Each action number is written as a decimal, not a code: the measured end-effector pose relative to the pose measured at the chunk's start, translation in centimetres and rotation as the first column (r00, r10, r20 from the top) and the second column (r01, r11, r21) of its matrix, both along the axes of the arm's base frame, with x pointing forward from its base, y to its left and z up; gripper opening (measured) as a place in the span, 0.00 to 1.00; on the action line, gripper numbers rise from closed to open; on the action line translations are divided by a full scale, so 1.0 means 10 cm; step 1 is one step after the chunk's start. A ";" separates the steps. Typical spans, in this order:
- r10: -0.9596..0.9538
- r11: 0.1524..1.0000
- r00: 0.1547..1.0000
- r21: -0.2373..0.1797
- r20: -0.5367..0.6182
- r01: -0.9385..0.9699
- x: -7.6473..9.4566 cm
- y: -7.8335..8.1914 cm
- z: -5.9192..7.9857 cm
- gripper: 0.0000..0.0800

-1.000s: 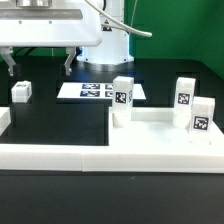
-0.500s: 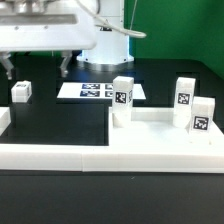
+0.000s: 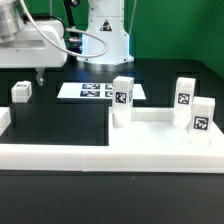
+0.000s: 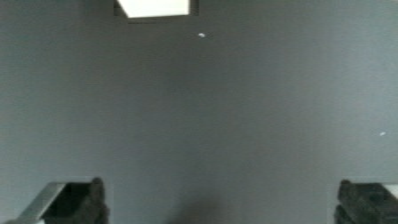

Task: Assemble square table

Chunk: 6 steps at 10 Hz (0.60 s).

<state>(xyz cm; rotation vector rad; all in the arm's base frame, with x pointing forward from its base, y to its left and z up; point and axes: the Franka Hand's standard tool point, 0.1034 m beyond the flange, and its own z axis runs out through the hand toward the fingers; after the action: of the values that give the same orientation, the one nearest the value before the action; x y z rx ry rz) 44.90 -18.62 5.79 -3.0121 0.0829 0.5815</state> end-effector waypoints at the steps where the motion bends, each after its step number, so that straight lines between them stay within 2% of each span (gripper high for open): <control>1: 0.000 1.000 0.999 0.012 -0.043 0.001 0.00 0.02 -0.02 0.81; 2: 0.013 1.000 0.992 0.025 -0.128 -0.010 -0.07 0.00 -0.04 0.81; 4: 0.045 0.999 0.952 -0.005 -0.303 -0.049 -0.41 -0.31 -0.18 0.81; 5: 0.035 0.999 0.911 -0.021 -0.411 -0.048 -0.61 -0.37 -0.14 0.81; 6: 0.032 0.998 0.890 -0.032 -0.454 -0.052 -0.68 -0.34 -0.18 0.81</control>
Offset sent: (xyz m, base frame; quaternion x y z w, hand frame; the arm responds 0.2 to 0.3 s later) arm -0.0646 -0.0751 -0.0139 -0.0863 -0.1984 -0.0065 0.9763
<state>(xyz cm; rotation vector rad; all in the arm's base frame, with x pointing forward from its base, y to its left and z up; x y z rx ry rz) 38.15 -21.99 4.00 -2.8535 0.0545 1.2944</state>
